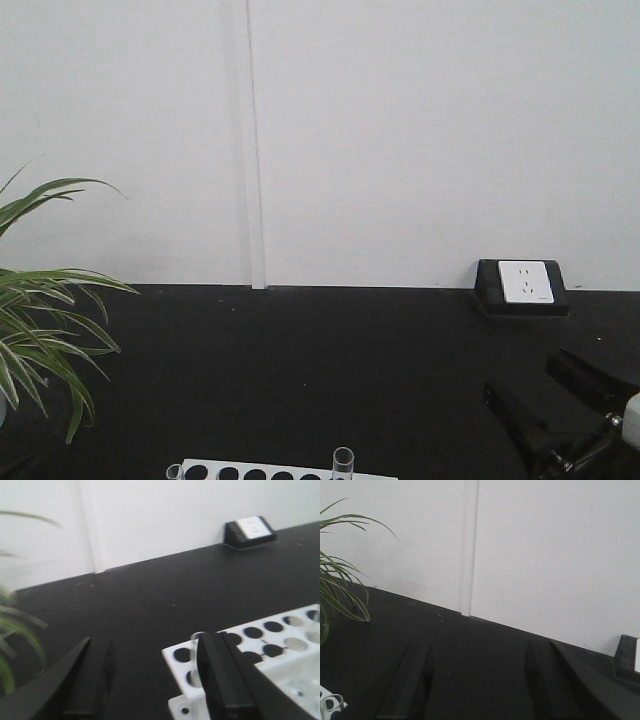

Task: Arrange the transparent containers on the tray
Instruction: 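Grasp a clear glass tube from the white rack with the left gripper and lift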

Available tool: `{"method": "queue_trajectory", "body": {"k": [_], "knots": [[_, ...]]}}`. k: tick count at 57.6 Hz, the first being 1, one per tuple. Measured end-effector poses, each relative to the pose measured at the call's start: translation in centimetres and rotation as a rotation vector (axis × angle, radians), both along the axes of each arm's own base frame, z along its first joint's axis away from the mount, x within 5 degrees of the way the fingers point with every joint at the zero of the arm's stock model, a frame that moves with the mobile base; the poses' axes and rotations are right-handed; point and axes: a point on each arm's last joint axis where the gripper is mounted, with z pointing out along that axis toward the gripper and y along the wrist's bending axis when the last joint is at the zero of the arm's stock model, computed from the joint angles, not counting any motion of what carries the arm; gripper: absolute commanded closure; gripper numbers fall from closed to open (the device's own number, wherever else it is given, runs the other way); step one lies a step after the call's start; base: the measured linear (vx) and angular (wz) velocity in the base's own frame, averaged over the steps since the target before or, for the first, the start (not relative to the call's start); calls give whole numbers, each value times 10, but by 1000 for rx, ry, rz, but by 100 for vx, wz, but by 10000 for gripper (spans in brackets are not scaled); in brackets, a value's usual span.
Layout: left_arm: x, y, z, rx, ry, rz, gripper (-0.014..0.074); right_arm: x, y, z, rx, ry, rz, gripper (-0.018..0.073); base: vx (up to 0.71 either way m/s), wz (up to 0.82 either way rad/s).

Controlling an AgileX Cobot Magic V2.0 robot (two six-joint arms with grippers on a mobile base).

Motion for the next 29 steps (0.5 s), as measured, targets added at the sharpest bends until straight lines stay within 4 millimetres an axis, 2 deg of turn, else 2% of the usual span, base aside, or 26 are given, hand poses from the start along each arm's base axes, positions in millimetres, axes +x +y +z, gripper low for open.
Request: {"method": "queue_trajectory", "body": {"k": [8,17,29], "knots": [[9,-9,-5,21,-40,-55,124,4,2,-1,9,-15,6,145,0,0],[26,-17,-15,2,1,-72,124,7,4,-3,13,-18,10,145,0,0],[55,-33,-12,7,-20,-127,124,10,5,-6,15,-19,14,145,0,0]]}}
